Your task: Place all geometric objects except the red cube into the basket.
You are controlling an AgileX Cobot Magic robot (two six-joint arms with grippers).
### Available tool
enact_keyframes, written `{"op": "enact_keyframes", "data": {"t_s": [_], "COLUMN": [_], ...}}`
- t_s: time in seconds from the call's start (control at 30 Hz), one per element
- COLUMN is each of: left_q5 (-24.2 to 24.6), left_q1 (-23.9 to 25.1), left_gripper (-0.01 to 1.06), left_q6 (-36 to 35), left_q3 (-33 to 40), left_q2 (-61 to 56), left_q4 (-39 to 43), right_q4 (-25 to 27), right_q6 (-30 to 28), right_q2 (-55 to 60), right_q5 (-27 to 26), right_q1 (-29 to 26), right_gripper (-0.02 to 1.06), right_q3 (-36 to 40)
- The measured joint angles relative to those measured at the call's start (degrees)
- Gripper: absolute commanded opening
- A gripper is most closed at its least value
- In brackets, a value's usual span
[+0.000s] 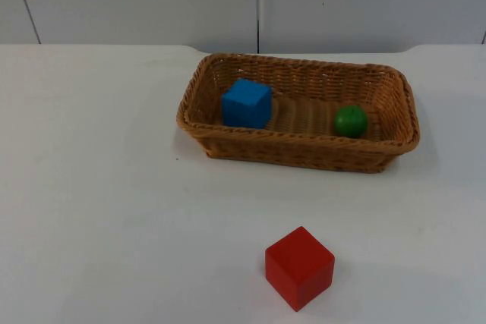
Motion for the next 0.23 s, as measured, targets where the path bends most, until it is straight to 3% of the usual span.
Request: {"op": "enact_keyframes", "data": {"t_s": [0.23], "left_q5": [0.0], "left_q1": [3.9], "left_gripper": [1.05], "left_q6": [0.0], "left_q3": [0.0], "left_q2": [0.0], "left_q4": [0.0], "right_q4": [0.0], "right_q6": [0.0], "right_q2": [0.0], "right_q5": [0.0], "right_q1": [0.0], "right_gripper": [1.05], "right_q3": [0.0]}}
